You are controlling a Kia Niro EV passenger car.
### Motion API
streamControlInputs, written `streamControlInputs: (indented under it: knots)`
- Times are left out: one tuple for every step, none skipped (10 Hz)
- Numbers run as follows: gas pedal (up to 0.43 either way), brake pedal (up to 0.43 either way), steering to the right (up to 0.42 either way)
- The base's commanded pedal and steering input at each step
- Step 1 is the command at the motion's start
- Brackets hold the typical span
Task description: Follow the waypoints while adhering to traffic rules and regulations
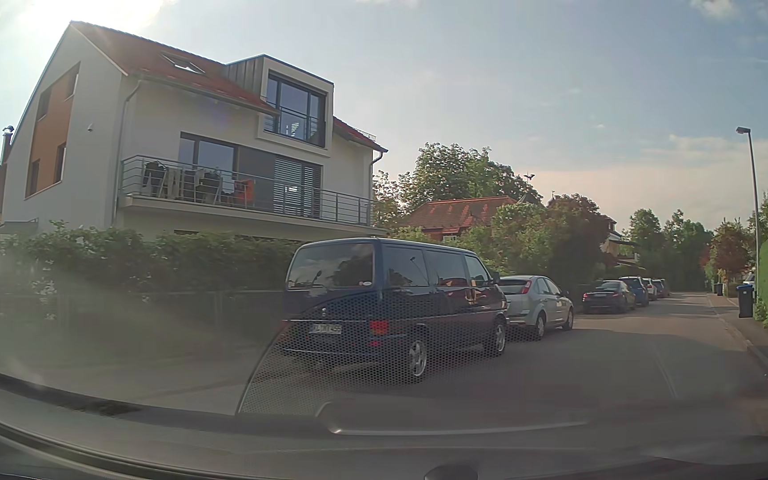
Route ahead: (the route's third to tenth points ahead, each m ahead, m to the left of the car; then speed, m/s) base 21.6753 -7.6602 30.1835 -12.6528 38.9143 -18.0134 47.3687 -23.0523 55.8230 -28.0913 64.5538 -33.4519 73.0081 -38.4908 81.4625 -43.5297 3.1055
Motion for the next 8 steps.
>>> streamControlInputs:
  knots:
    - [0.098, 0.000, 0.411]
    - [0.098, 0.000, 0.413]
    - [0.098, 0.000, 0.413]
    - [0.098, 0.000, 0.412]
    - [0.098, 0.000, 0.412]
    - [0.110, 0.000, 0.413]
    - [0.110, 0.000, 0.410]
    - [0.118, 0.000, 0.403]
